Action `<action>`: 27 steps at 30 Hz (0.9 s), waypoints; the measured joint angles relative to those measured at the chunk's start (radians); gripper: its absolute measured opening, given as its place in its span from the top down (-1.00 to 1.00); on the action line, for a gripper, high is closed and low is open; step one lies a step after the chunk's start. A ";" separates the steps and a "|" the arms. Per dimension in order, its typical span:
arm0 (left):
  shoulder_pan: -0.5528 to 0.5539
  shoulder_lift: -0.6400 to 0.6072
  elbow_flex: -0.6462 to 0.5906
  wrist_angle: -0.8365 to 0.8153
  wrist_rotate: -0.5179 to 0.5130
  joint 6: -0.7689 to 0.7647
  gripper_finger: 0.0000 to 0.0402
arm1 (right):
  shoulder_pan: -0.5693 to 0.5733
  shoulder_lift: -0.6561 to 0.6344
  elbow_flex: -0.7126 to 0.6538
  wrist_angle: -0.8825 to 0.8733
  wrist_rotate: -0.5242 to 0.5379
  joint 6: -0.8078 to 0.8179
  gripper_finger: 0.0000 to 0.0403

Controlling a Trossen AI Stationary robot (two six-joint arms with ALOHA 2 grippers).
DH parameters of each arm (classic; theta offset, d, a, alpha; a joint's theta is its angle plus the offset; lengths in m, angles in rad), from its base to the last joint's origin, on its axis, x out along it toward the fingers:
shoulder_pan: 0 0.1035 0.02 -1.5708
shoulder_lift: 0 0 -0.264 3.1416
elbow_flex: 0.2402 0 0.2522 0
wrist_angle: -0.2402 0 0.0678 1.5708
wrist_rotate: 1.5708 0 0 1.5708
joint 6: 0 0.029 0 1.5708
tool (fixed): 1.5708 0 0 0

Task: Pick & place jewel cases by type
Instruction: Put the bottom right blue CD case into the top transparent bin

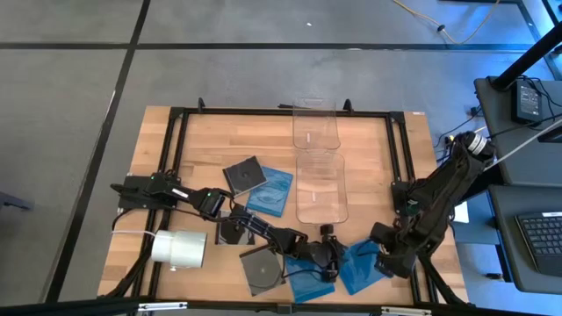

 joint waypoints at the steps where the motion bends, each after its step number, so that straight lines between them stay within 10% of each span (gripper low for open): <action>1: 0.000 0.000 0.000 0.000 -0.001 -0.006 0.08 | 0.004 0.008 0.007 0.016 -0.037 0.025 -0.29; 17: 0.000 0.000 0.000 0.006 0.025 -0.023 0.08 | 0.050 0.340 0.008 0.404 -0.276 0.125 -0.29; 27: -0.005 0.000 0.000 0.006 0.120 -0.087 0.08 | 0.051 0.402 0.016 0.262 -0.299 0.119 -0.29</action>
